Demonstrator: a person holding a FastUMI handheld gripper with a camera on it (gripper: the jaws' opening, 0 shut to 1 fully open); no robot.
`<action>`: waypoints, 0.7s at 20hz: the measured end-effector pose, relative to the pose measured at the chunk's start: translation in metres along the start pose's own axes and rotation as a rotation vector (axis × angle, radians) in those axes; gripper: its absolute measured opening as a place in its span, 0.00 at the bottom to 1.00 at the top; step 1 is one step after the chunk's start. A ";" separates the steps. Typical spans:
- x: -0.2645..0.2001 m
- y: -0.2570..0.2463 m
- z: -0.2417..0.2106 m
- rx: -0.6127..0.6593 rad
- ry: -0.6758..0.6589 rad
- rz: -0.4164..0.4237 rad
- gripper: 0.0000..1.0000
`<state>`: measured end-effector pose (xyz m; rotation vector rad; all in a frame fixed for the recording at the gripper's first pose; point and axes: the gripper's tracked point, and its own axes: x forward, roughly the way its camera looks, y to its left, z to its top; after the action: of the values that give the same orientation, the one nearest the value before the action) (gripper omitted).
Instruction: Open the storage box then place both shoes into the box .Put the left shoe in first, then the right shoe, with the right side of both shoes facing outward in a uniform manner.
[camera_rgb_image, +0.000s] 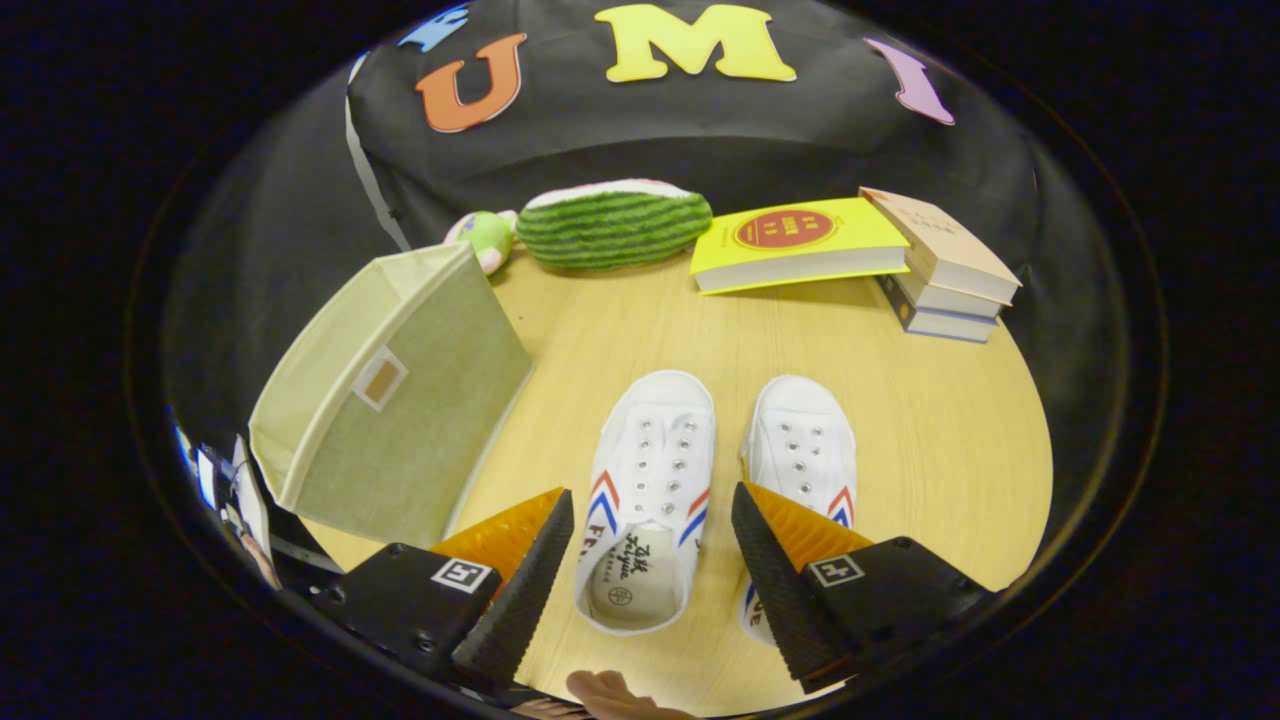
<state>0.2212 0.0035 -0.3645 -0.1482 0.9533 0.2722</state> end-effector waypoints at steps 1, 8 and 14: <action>0.002 -0.002 -0.005 -0.002 0.027 0.001 0.98; 0.029 -0.015 -0.038 -0.036 0.212 -0.048 0.62; 0.046 -0.008 -0.041 0.102 0.274 0.015 0.19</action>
<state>0.2169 -0.0070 -0.4251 -0.0858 1.2380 0.2203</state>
